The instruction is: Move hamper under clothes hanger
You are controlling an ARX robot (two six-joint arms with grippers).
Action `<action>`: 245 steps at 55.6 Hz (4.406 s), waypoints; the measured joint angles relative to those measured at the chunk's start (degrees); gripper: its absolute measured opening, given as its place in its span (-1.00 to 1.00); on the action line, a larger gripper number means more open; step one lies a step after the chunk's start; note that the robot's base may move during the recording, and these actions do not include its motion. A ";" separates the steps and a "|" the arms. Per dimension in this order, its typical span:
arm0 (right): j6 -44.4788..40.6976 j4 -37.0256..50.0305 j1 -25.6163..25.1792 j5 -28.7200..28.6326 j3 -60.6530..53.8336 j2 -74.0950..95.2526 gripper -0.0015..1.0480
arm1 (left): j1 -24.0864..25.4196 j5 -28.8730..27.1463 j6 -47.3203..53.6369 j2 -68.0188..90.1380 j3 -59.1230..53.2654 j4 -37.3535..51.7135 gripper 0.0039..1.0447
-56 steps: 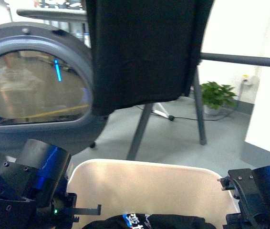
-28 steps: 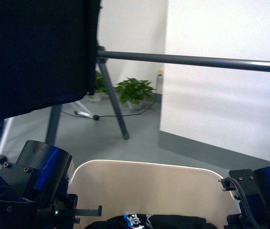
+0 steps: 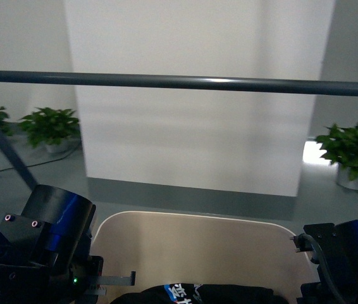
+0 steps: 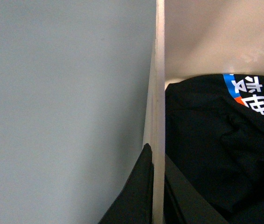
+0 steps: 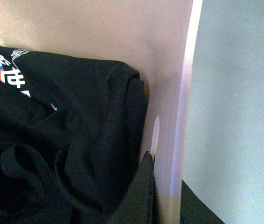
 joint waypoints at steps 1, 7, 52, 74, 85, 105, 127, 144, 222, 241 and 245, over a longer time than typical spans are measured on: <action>-0.02 0.00 0.00 0.07 0.00 0.00 -0.95 | -0.02 0.02 0.00 0.00 0.00 0.00 -0.93; 0.00 0.00 -0.22 0.28 0.00 0.00 -0.95 | -0.20 0.28 0.00 0.00 0.02 0.02 -0.93; -0.02 0.00 0.20 0.04 -0.31 0.00 -0.95 | -0.04 -0.04 0.00 0.00 0.00 0.00 -0.93; -0.02 0.00 0.20 0.07 -0.31 0.02 -0.95 | -0.07 -0.70 -0.31 0.00 -0.04 0.26 -0.93; 9.97 18.78 0.09 0.31 1.18 6.01 -0.95 | -1.16 -12.09 -4.98 4.39 2.25 11.39 -0.93; 17.27 7.96 -0.98 -6.86 12.04 13.97 -0.95 | 1.51 -9.88 -4.72 11.76 9.16 8.46 -0.93; 18.51 1.36 -2.27 -7.63 20.31 19.80 -0.95 | 2.54 -7.87 -4.50 17.75 17.20 4.63 -0.93; 17.66 -4.13 -2.38 -6.73 26.53 25.27 -0.95 | 2.54 -6.78 -7.82 22.51 20.94 0.50 -0.93; 13.84 -12.85 -1.01 -3.32 37.24 31.65 -0.95 | 2.19 -6.36 -12.13 26.60 25.33 -4.15 -0.93; 14.60 -13.16 -0.81 -3.93 37.70 31.87 -0.64 | 2.16 -4.79 -14.93 26.95 26.08 -4.96 -0.44; 14.84 -13.16 -0.61 -4.22 37.77 31.87 -0.47 | 2.03 -4.33 -15.41 26.95 26.21 -4.94 -0.26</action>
